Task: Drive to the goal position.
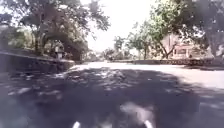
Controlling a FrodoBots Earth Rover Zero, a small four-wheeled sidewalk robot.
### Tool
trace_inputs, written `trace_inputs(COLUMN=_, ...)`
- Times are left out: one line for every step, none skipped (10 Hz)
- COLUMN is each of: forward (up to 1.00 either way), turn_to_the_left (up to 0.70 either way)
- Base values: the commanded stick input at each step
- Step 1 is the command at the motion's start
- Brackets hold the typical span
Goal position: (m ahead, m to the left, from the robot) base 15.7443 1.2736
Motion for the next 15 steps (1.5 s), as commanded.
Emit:
trace_inputs(forward=1.0, turn_to_the_left=0.4)
trace_inputs(forward=1.0, turn_to_the_left=0.39)
trace_inputs(forward=1.0, turn_to_the_left=0.39)
trace_inputs(forward=1.0, turn_to_the_left=0.09)
trace_inputs(forward=1.0, turn_to_the_left=0.22)
trace_inputs(forward=1.0, turn_to_the_left=0.36)
trace_inputs(forward=1.0, turn_to_the_left=0.0)
trace_inputs(forward=1.0, turn_to_the_left=0.0)
trace_inputs(forward=1.0, turn_to_the_left=0.22)
trace_inputs(forward=1.0, turn_to_the_left=0.16)
trace_inputs(forward=1.0, turn_to_the_left=0.09)
trace_inputs(forward=1.0, turn_to_the_left=0.0)
trace_inputs(forward=1.0, turn_to_the_left=0.0)
trace_inputs(forward=1.0, turn_to_the_left=0.0)
trace_inputs(forward=1.0, turn_to_the_left=0.0)
